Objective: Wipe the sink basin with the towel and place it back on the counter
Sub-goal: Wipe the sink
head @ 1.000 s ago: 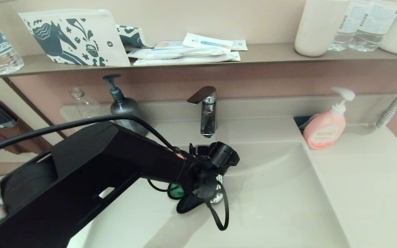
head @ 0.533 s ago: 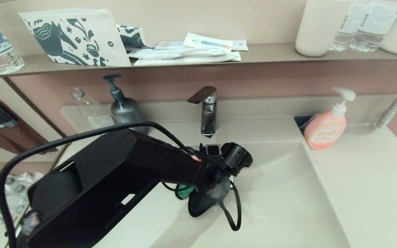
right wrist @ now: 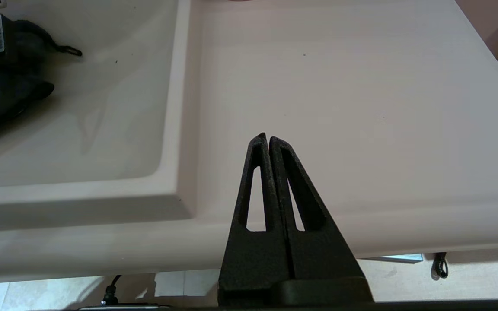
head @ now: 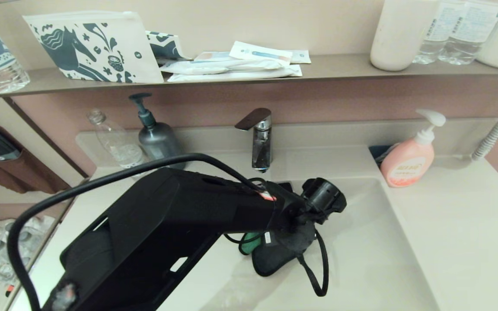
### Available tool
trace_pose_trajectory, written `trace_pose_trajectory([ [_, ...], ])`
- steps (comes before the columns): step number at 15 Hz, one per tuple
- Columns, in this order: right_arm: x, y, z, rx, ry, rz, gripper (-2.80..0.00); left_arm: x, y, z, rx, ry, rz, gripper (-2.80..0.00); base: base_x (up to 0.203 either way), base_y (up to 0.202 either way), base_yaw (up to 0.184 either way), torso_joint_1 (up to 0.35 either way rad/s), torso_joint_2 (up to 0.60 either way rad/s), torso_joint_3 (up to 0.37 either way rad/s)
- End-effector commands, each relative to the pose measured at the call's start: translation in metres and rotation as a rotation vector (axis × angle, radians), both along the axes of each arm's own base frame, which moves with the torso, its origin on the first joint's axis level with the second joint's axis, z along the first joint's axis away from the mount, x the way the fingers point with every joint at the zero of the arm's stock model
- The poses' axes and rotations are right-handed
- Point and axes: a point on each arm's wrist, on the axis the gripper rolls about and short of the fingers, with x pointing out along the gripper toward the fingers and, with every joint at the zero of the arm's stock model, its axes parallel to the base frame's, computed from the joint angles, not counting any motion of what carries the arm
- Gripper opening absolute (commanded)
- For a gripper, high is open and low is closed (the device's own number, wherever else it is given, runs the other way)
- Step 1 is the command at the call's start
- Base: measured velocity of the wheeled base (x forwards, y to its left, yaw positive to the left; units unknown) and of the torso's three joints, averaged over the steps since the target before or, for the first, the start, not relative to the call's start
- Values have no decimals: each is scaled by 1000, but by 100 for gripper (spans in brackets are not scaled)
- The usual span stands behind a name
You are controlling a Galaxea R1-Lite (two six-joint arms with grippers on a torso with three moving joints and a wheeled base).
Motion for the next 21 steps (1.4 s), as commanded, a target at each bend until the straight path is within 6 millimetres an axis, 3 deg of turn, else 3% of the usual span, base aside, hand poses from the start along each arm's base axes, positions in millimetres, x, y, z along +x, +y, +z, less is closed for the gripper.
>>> trace_pose_trajectory([
  [1,0,0,0,0,1,-1,-280,-5,-12,6,-25,-21,7,-280,0,0,0,0,0,0],
  [7,0,0,0,0,2,0,-280,-24,-32,14,-54,-77,-3,-280,0,0,0,0,0,0],
  [11,0,0,0,0,1,-1,-280,-13,-40,-11,-52,-145,57,-280,0,0,0,0,0,0],
  [17,0,0,0,0,2,0,-280,14,-27,-22,-53,-220,173,-280,0,0,0,0,0,0],
  [21,0,0,0,0,1,0,-280,6,-13,-32,14,-179,169,-280,0,0,0,0,0,0],
])
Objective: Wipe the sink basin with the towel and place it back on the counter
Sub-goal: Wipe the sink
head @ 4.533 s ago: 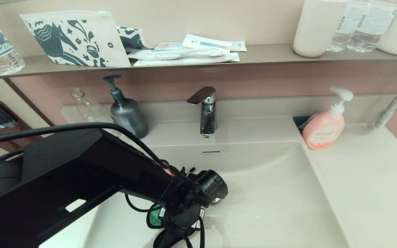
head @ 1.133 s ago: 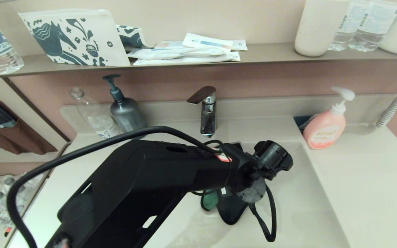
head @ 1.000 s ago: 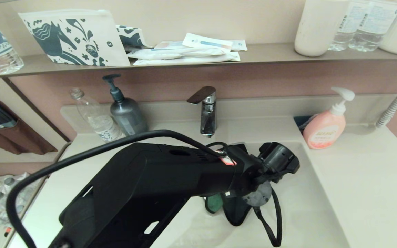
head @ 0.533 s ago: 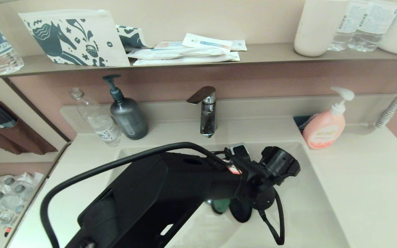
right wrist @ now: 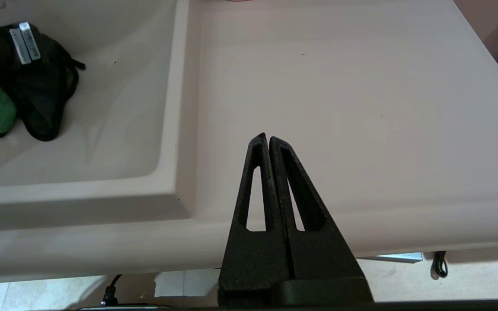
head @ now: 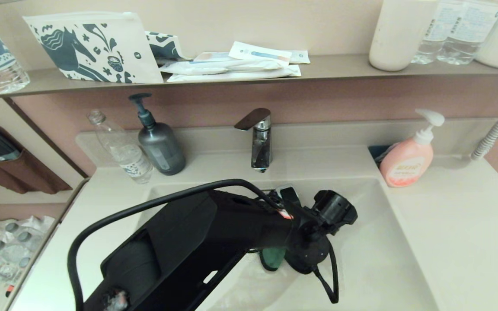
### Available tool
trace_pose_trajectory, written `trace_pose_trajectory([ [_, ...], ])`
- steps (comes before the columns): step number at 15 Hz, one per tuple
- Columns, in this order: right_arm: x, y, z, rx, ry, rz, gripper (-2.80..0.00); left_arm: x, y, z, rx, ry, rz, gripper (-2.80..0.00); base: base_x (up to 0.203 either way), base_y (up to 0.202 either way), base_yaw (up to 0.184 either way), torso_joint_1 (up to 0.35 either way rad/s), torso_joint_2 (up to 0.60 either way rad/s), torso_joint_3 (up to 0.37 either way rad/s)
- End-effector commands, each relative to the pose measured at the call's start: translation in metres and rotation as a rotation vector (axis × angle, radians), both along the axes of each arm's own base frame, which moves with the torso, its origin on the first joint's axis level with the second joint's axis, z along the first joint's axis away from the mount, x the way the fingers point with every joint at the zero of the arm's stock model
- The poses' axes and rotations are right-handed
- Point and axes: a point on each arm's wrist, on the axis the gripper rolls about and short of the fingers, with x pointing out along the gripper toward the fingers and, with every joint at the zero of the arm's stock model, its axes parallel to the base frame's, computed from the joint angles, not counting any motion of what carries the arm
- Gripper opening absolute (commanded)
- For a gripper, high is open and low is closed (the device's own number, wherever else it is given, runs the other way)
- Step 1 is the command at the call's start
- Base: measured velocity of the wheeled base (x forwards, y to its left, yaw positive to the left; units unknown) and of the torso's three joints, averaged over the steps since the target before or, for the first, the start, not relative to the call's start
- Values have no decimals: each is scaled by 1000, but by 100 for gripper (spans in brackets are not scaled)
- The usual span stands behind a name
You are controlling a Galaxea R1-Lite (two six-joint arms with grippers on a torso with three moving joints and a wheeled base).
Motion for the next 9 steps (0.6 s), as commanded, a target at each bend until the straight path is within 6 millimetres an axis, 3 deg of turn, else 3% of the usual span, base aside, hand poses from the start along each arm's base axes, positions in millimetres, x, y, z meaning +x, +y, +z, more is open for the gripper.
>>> trace_pose_trajectory([
  [1,0,0,0,0,2,0,-280,-5,8,1,21,15,5,-280,0,0,0,0,0,0],
  [9,0,0,0,0,1,-1,-280,6,58,-11,100,66,62,-280,0,0,0,0,0,0],
])
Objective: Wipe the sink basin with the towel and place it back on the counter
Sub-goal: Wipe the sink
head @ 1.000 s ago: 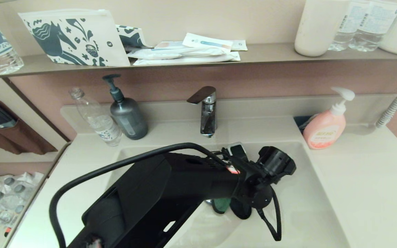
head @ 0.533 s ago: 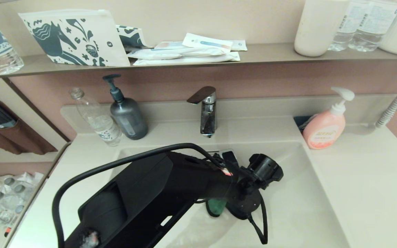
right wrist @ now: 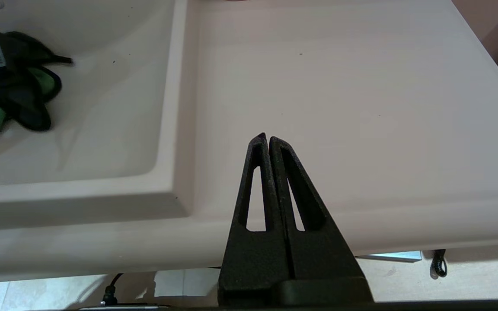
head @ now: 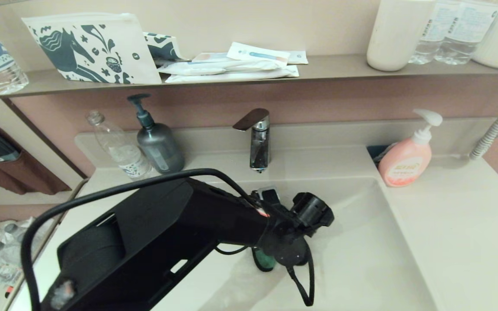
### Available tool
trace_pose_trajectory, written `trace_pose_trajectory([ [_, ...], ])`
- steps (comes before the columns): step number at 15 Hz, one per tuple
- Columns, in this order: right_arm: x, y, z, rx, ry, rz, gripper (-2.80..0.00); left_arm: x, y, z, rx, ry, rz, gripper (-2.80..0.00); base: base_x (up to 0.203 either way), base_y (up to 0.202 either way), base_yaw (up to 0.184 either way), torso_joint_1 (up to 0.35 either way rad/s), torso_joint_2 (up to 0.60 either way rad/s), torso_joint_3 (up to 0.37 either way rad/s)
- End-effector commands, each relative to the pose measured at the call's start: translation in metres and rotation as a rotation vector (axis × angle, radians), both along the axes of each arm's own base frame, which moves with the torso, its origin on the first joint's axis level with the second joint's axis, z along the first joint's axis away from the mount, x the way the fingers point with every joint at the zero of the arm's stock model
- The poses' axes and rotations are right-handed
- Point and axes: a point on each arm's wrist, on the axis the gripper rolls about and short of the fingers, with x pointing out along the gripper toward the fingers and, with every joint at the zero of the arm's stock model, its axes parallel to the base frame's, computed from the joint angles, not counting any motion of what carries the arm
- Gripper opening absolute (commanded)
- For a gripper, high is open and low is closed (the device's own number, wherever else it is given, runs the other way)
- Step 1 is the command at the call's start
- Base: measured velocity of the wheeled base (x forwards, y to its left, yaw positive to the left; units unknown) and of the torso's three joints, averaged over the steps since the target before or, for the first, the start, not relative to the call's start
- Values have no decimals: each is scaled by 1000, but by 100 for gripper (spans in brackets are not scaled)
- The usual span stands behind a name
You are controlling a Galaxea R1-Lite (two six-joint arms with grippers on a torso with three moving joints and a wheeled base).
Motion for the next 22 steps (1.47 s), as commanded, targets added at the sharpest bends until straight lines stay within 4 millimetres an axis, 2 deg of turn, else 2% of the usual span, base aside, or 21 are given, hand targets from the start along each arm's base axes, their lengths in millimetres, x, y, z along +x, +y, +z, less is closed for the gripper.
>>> trace_pose_trajectory([
  [1,0,0,0,0,2,-1,-280,-2,11,-2,18,5,1,-280,0,0,0,0,0,0],
  [3,0,0,0,0,1,0,-280,-5,20,-8,35,5,-10,-280,0,0,0,0,0,0],
  [8,0,0,0,0,2,-1,-280,1,52,-2,58,9,26,-280,0,0,0,0,0,0],
  [13,0,0,0,0,1,0,-280,0,83,-8,112,17,25,-280,0,0,0,0,0,0],
  [17,0,0,0,0,2,0,-280,-15,113,-19,148,49,43,-280,0,0,0,0,0,0],
  [19,0,0,0,0,1,0,-280,-25,130,-15,156,58,60,-280,0,0,0,0,0,0],
  [22,0,0,0,0,1,0,-280,-48,145,-16,176,89,56,-280,0,0,0,0,0,0],
])
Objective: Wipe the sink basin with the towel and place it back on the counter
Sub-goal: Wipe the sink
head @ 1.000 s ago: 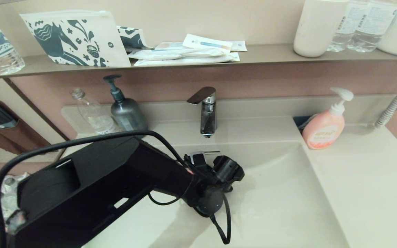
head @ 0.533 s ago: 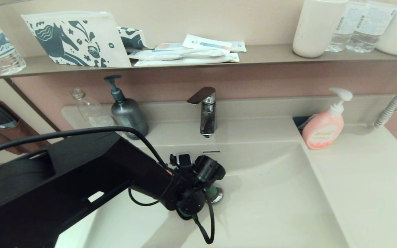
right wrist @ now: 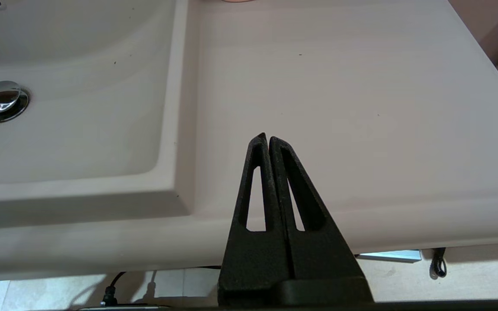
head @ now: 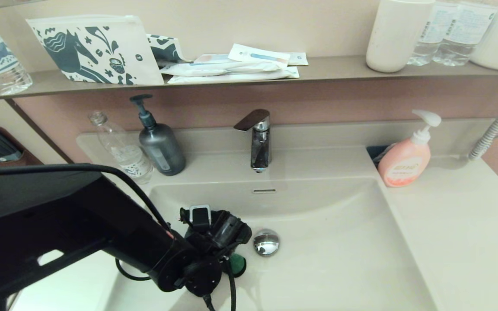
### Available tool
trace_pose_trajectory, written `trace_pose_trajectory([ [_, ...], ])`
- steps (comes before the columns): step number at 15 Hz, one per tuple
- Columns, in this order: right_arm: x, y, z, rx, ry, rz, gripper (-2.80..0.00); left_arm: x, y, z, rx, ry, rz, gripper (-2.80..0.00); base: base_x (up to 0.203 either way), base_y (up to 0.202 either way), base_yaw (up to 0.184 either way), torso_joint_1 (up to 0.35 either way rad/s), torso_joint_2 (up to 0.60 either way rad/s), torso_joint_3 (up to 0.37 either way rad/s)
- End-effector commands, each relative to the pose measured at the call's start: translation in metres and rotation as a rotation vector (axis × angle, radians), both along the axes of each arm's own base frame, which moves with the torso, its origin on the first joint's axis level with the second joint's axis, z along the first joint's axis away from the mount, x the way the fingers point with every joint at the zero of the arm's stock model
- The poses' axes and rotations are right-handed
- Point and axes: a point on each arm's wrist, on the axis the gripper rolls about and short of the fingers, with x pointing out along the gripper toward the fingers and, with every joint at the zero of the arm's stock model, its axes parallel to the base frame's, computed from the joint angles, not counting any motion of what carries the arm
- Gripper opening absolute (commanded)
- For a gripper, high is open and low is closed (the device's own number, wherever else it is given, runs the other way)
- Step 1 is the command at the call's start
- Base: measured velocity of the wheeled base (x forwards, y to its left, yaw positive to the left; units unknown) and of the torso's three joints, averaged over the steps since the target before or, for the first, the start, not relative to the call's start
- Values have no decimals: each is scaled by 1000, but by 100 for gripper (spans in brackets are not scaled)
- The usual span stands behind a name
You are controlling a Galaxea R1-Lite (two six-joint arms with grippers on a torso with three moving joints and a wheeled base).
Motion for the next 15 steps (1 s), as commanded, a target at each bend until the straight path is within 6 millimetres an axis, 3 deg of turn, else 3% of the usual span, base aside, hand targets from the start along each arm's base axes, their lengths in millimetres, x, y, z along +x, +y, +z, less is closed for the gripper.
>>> trace_pose_trajectory([
  [1,0,0,0,0,3,0,-280,-14,7,0,-9,14,2,-280,0,0,0,0,0,0],
  [5,0,0,0,0,1,0,-280,-44,8,-5,-48,55,-21,-280,0,0,0,0,0,0],
  [10,0,0,0,0,1,-1,-280,-87,-22,-6,-78,91,-103,-280,0,0,0,0,0,0],
  [15,0,0,0,0,1,0,-280,-86,-61,24,-160,80,-98,-280,0,0,0,0,0,0],
])
